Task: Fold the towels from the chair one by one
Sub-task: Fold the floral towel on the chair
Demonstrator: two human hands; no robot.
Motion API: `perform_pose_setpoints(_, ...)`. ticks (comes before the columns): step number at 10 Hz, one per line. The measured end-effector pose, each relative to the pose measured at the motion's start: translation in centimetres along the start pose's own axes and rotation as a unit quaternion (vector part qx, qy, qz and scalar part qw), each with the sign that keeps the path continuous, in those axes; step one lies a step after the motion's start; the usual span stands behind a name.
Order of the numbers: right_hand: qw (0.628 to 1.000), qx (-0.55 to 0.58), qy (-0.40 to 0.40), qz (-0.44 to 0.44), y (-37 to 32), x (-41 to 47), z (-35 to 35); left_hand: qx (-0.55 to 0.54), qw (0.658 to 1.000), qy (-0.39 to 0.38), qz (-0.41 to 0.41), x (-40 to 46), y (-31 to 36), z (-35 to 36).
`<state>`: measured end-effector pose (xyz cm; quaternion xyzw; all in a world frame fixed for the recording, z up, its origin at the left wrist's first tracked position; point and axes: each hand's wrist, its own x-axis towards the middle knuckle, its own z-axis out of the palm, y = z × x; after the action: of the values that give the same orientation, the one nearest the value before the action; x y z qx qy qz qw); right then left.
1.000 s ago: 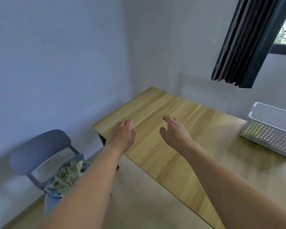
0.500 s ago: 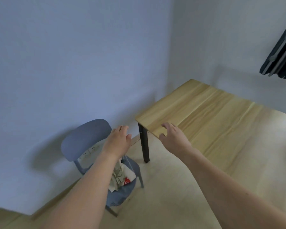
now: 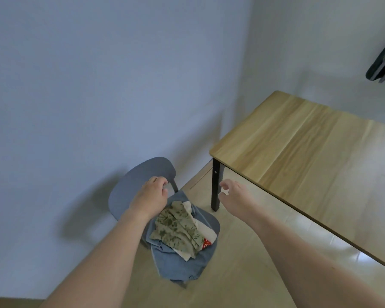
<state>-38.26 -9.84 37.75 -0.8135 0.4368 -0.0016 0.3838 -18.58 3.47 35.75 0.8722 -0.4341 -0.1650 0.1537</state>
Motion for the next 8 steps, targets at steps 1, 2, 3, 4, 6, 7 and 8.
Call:
perform_pose_setpoints(1,1.0,0.008,-0.021,0.02,-1.1,2.7,3.6,-0.018,0.999,-0.027,-0.015,1.5,-4.1,1.1)
perform_pose_setpoints(2,0.998,-0.012,-0.039,0.038,-2.0,6.5,8.1,-0.047,0.996,-0.061,-0.048,4.1,-9.0,3.4)
perform_pose_setpoints(3,0.997,-0.029,-0.054,0.049,-2.2,11.9,13.5,-0.069,0.992,-0.068,-0.076,7.6,-14.1,7.4)
perform_pose_setpoints(4,0.994,-0.055,-0.075,0.062,-1.2,18.8,20.3,-0.081,0.988,-0.093,-0.089,11.0,-19.3,13.6)
perform_pose_setpoints(6,0.982,-0.173,-0.057,0.04,4.4,30.5,33.5,-0.08,0.986,-0.098,-0.11,16.4,-27.4,27.6)
perform_pose_setpoints(7,0.945,-0.275,-0.083,0.154,12.6,39.8,41.1,-0.062,0.989,-0.081,-0.107,18.4,-30.5,33.6)
perform_pose_setpoints(8,0.948,-0.316,-0.016,0.011,11.7,38.4,43.0,-0.032,0.996,-0.041,-0.072,19.3,-32.1,37.7)
